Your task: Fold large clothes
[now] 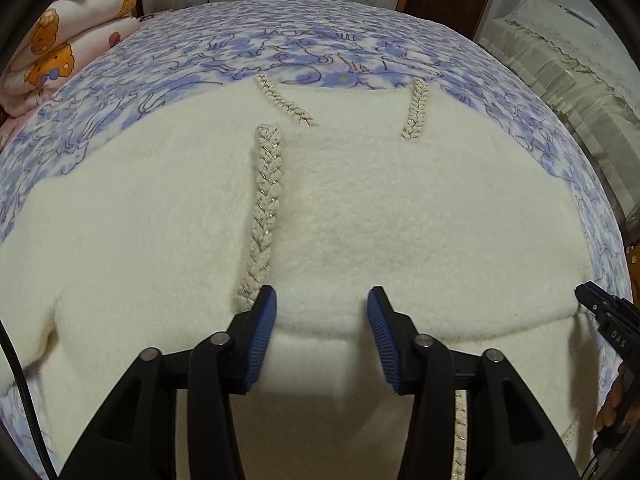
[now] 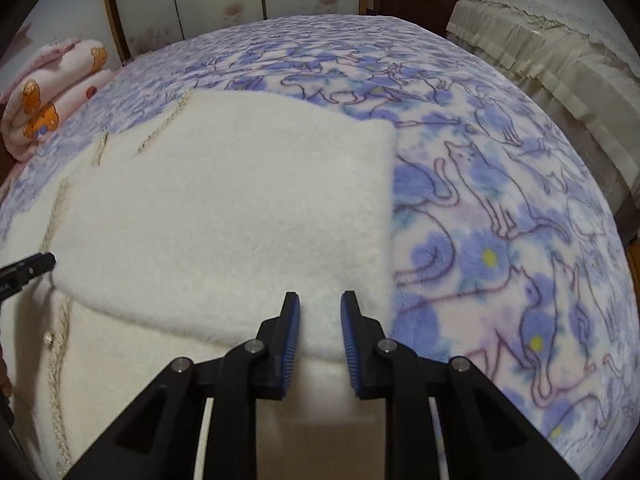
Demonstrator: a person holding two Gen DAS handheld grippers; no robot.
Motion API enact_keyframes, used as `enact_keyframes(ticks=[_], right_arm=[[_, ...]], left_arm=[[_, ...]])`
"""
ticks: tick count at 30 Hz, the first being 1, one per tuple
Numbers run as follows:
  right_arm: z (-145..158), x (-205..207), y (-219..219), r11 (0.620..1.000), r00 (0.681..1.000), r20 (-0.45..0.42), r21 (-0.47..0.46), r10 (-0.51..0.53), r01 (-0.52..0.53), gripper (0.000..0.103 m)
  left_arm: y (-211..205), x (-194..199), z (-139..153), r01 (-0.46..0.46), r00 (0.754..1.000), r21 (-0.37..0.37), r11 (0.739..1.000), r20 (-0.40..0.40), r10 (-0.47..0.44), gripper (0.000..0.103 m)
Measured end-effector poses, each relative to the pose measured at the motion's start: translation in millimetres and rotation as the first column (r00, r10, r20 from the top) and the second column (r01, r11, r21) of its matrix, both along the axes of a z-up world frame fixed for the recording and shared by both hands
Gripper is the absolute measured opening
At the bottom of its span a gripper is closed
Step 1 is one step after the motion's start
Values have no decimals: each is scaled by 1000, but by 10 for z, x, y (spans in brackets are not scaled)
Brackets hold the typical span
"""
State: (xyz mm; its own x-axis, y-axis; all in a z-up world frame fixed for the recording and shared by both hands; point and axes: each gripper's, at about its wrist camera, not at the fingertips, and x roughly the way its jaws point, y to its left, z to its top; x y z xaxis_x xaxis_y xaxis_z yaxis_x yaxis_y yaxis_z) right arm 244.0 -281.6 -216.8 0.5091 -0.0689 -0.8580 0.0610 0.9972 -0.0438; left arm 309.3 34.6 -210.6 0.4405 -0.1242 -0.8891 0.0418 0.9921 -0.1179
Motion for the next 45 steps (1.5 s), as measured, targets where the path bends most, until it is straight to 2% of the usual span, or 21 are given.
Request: enact_keyframes(ticks=[3,4,11,20,23,26,28,32,35,38,41,45], right_arm=[[21,10,61,1000,1000,-15,-15,-18,17,23],[29,4,55,1000,1000,-22,-4,-23,23,23],[85,-230,106,995,997,-68,93,-40,46,23],[253,-773,517,994,994,-107,113,23,-11,23],[386,-916,707,995,994,-101,92,51,-42,23],[524,-1028,919,994,992,-87,78,86,-79,23],[625,-1105,1101,991,991,-72,70,115,-111,23],[790,-1235,1493,983,984,-44,75,173,-169,23],[889,-1272,1828,972,975,-35,98,219,-214,23],[986,-1265,2184,959,964,-23,109,265,-262,23],[1072,-1214,2584,945,949,-8,98,315,-312,23],[1080,-1107,3040,927,930,-11,92,367,-364,23]], left_arm=[[5,-56,51,-10,1000,-9,1000,-17,10,70],[19,-89,84,-18,1000,-2,1000,-10,18,72],[150,-295,289,-32,999,-4,999,-32,32,72],[321,-988,595,11,998,31,999,-63,-9,72],[552,-1259,668,-1,995,-8,1000,-97,1,72],[922,-1481,718,-58,988,-73,996,-150,46,72],[1222,-1595,756,-108,980,-118,987,-179,86,72],[1817,-1768,842,-200,966,-151,968,-193,170,72],[2267,-1822,823,-269,951,-205,941,-213,225,72],[2705,-1822,693,-347,926,-263,900,-246,285,73],[3194,-1809,432,-462,876,-325,825,-311,368,73],[3855,-1797,72,-623,776,-345,702,-384,500,72]])
